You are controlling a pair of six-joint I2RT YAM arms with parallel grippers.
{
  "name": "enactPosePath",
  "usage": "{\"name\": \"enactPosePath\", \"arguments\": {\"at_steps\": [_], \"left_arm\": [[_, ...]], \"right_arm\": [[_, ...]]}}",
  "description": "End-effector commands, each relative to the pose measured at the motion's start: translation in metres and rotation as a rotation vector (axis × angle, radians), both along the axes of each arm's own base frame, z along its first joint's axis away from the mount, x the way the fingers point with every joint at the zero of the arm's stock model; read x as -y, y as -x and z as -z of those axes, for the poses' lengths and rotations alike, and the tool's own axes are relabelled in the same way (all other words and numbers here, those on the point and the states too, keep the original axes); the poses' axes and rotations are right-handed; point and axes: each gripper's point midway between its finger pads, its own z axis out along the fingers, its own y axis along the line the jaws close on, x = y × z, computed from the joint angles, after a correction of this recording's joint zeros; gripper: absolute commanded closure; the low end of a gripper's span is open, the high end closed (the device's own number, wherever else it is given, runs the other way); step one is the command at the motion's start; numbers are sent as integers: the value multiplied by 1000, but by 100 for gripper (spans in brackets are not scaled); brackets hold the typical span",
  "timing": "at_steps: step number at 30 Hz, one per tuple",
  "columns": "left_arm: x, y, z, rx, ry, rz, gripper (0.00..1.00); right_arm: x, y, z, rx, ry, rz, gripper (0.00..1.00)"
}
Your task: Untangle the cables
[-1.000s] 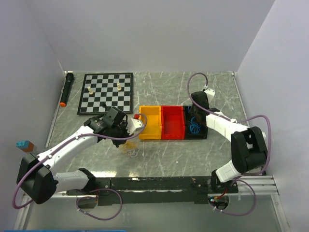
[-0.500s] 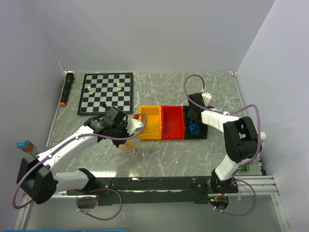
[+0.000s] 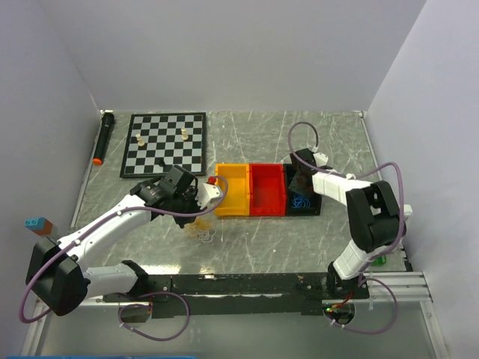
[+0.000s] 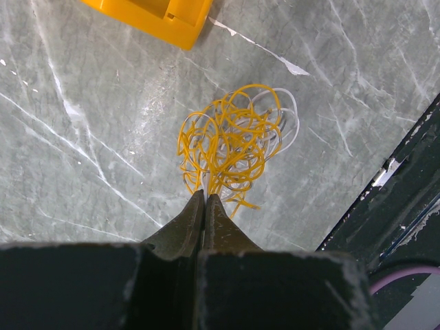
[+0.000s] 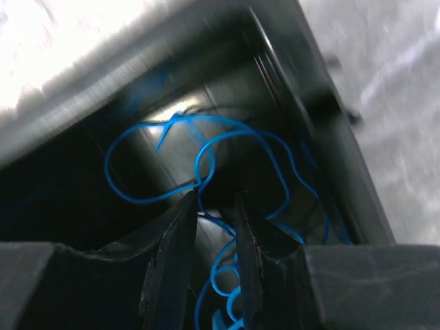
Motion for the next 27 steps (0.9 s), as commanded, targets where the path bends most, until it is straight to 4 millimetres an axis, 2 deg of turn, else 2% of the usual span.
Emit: {"name": "enactPosePath", "arguments": {"at_steps": [1,3,7,10,12,16,19,21,24,27], "left_arm": [[6,-4,-11,36,33,8,98],[7,-5,-14,37,38,8,98],[10,-10,-24,64,60,-1,98],[14,-12,-32,71,79,-3,98],[16,-12,-35,67,88,-1,98],[19,-11,-40,60,102,6,98],[25,-11,-52,67,131,23,98],[28,-12,-60,64,147,29,98],[35,-13,-75,77,181,44,98],[38,-11,-87,94,219,62,98]], "right_arm": [[-8,19,-21,27,-69,-7,63],[-8,17,-41,79,-74,-20,62],[-8,3,-106,234,-91,-43,60],[-7,-3,-142,307,-95,-57,59],[-6,-5,-155,334,-90,-61,59],[-8,-4,-160,345,-93,-82,59],[-29,5,-173,437,-171,-201,59],[-56,12,-189,562,-240,-364,60],[-107,42,-207,683,-342,-667,59],[-151,82,-205,693,-424,-936,59]]}}
